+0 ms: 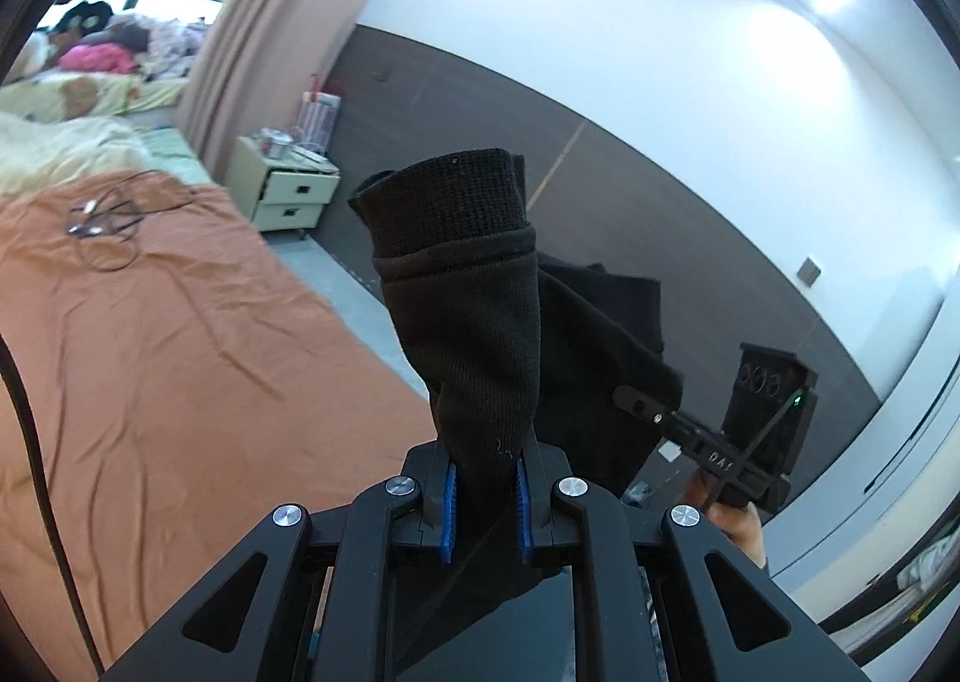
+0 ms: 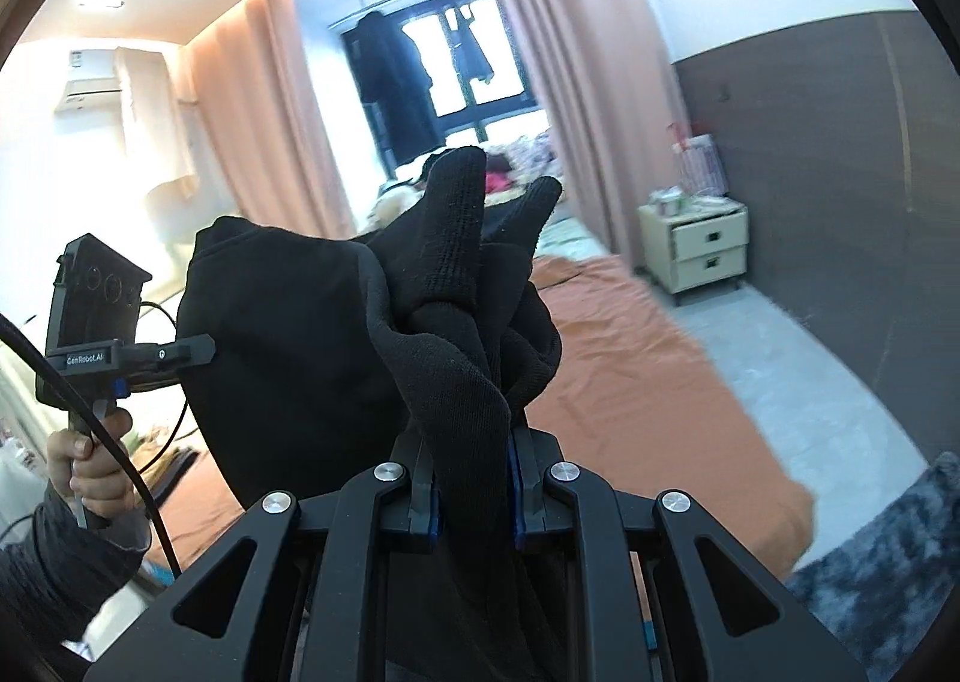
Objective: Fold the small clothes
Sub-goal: 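Lift the black shirt bundle off the bedspread with both tools and carry it, then lower the black shirt bundle onto the bedspread edge with both tools and flatten it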
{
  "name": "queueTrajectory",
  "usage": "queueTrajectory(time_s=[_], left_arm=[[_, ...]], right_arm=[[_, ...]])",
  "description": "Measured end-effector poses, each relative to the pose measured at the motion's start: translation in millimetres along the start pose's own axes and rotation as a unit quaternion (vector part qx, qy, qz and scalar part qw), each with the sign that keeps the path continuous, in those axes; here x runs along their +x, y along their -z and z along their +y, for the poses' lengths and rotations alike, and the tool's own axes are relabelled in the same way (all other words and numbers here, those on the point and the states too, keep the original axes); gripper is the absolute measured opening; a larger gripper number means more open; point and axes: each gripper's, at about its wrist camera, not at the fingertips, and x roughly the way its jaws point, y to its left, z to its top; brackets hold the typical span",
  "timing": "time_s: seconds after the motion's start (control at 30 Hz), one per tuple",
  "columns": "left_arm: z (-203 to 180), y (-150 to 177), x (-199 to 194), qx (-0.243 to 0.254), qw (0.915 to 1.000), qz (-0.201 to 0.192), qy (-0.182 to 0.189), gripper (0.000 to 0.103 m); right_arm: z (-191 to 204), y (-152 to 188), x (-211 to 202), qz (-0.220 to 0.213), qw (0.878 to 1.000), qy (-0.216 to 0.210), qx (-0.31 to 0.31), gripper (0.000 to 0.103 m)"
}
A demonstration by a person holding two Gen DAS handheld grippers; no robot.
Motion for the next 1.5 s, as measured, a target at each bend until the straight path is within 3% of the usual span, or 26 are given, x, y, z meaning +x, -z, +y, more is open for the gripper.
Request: queueTrajectory(time_s=[0.27,0.6,0.67,0.93,1.27,1.47,1.5], left_arm=[[-4,-14,78,0.001,0.9991,0.018,0.039,0.015],[16,-13,146,-0.027,0.9968,0.055,0.051,0.015],[30,-9,162,-0.042,0.9955,0.069,0.049,0.015],[102,4,231,-0.103,0.9876,0.115,0.024,0.015],[185,-13,269,-0.133,0.9838,0.121,-0.006,0.015],[239,3,281,-0.172,0.9773,0.123,-0.018,0.015],[248,9,284,-0.17,0.9767,0.123,-0.043,0.016]], right_arm=[[-35,-14,1,-0.016,0.999,0.05,0.011,0.013],[-21,-18,34,0.015,0.995,0.092,0.021,0.012],[-18,-30,39,0.025,0.994,0.099,0.03,0.012],[-14,-23,105,0.08,0.987,0.125,0.057,0.012],[-11,-42,191,0.13,0.978,0.145,0.075,0.012],[-24,-47,227,0.165,0.972,0.154,0.068,0.012],[-21,-48,238,0.168,0.971,0.157,0.065,0.013]])
